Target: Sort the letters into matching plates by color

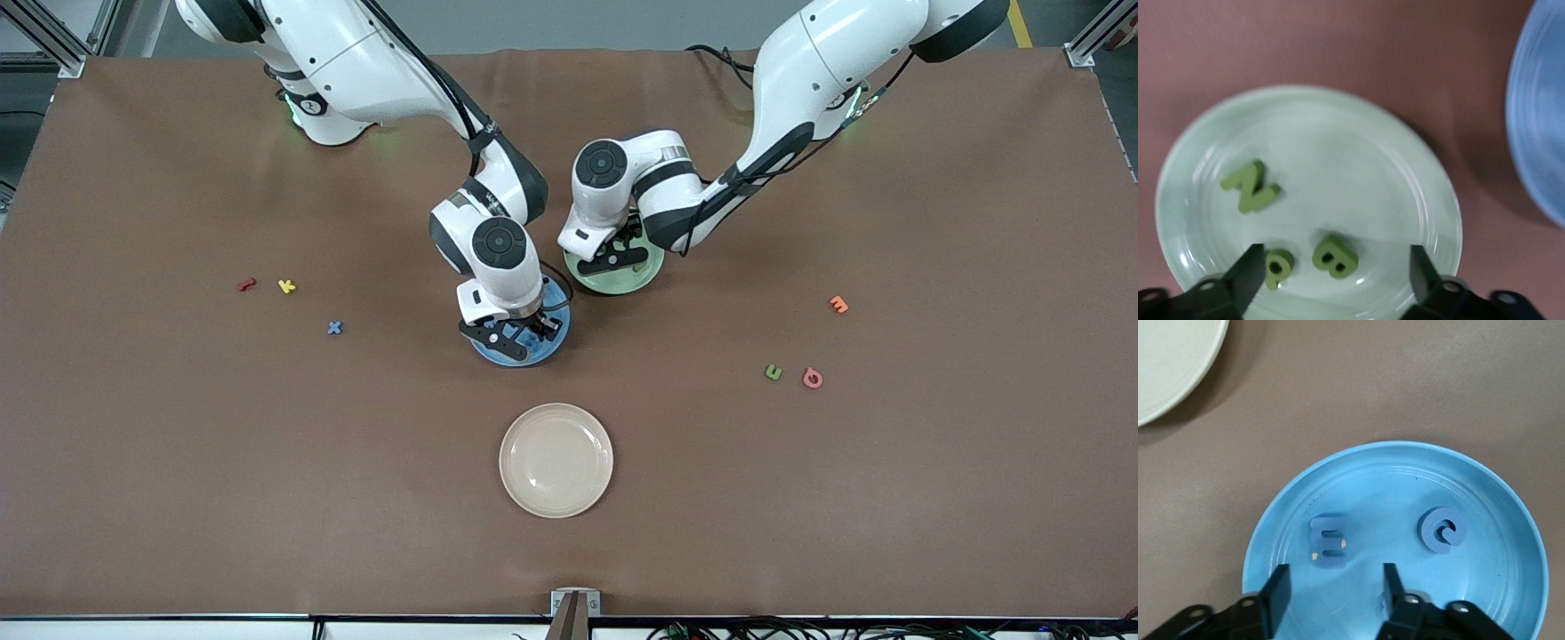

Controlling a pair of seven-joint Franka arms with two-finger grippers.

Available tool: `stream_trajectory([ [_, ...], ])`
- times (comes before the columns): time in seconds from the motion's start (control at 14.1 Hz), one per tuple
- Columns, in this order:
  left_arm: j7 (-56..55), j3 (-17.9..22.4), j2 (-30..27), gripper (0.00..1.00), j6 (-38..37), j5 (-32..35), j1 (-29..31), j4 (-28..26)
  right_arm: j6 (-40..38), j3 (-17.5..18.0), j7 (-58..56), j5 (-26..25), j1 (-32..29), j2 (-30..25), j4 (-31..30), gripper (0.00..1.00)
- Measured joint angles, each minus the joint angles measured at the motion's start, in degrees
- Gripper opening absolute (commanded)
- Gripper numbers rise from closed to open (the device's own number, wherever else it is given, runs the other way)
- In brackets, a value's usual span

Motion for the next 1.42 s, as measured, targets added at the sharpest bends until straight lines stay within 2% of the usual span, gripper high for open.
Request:
stream_trajectory([
  [0.36, 8.22, -1.32, -2.43, 1.00, -0.76, 0.00, 10.12, 0.32, -4.01, -1.26, -4.93, -0.15, -1.02, -0.16, 0.60, 1.00],
  [0.64, 16.42, -2.18, -2.86, 1.00, -2.34, 0.00, 18.12, 0.35, -7.06, -1.69, -16.06, -0.16, -6.26, -3.17, -1.88, 1.00],
  [0.85, 17.83, -2.23, -3.34, 1.00, -2.34, 0.00, 19.96, 0.81, -3.47, -1.81, -24.98, -0.16, -10.93, -8.69, -10.14, 1.00],
  [1.14, 19.04, -2.19, -4.05, 1.00, -2.70, 0.03, 22.55, 3.90, 6.59, -1.90, -38.17, -0.18, -17.92, -15.90, -24.98, 1.00],
  [1.42, 24.64, -2.21, -4.29, 1.00, -9.74, 0.04, 27.26, 10.03, 13.88, -1.92, -51.83, -0.19, -26.04, -19.86, -35.23, 1.00],
])
